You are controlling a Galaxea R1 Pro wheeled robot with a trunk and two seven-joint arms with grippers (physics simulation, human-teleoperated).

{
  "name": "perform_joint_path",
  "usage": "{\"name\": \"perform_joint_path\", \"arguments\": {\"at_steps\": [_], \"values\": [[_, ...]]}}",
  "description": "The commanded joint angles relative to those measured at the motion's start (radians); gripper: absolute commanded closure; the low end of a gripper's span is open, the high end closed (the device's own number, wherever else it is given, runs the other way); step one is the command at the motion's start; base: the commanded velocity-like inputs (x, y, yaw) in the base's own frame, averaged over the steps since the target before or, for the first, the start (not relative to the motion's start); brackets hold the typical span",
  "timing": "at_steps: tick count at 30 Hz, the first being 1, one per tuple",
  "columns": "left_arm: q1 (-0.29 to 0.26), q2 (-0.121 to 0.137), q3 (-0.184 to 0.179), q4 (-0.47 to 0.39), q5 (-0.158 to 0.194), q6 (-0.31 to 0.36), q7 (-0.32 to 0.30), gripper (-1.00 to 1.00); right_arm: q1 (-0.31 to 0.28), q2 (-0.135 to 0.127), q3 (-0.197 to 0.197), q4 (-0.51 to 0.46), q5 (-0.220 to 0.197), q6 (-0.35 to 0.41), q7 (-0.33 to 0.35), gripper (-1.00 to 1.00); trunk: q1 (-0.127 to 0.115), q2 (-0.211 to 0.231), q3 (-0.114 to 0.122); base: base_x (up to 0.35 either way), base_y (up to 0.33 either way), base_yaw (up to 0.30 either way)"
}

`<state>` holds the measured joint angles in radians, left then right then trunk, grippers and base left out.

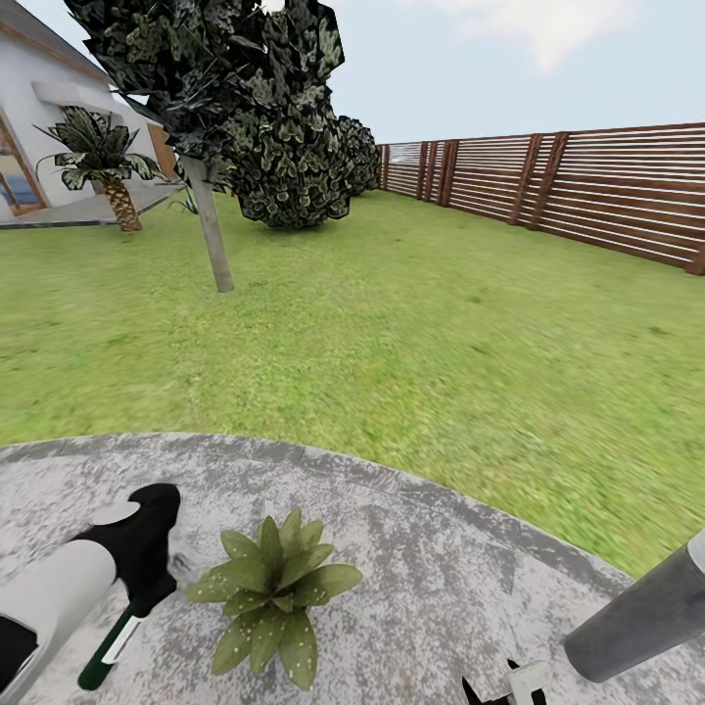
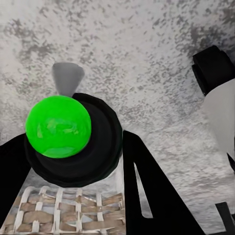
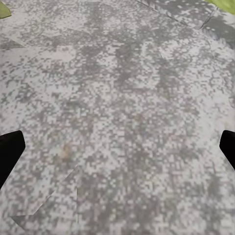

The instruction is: Pick up the pesticide atomizer in the garden and spray insectifuge to fully cover both potted plants in the garden.

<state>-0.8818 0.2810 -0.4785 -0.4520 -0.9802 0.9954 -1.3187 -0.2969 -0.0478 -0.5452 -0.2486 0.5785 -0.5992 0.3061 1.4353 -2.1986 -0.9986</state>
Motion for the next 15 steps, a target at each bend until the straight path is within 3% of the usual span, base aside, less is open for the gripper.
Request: {"name": "perform_joint_path", "arguments": {"at_steps": [1,10,15], "values": [[0.000,0.006,-0.002,0.000,-0.006,0.009,-0.010,1.00,-0.001,0.000,-0.009,0.000,0.002,-0.003,0.008,-1.00,0.000,0.000,-0.001,0.000,0.000,0.000],[-0.008,0.012,0.020,-0.007,-0.005,0.009,0.012,1.00,-0.001,0.000,-0.009,0.000,0.003,-0.002,0.008,-1.00,0.000,0.000,-0.001,0.000,0.000,0.000],[-0.018,0.001,0.061,-0.009,-0.005,0.009,0.040,1.00,-0.001,0.000,-0.009,0.000,0.003,-0.002,0.008,-1.00,0.000,0.000,-0.001,0.000,0.000,0.000]]}}
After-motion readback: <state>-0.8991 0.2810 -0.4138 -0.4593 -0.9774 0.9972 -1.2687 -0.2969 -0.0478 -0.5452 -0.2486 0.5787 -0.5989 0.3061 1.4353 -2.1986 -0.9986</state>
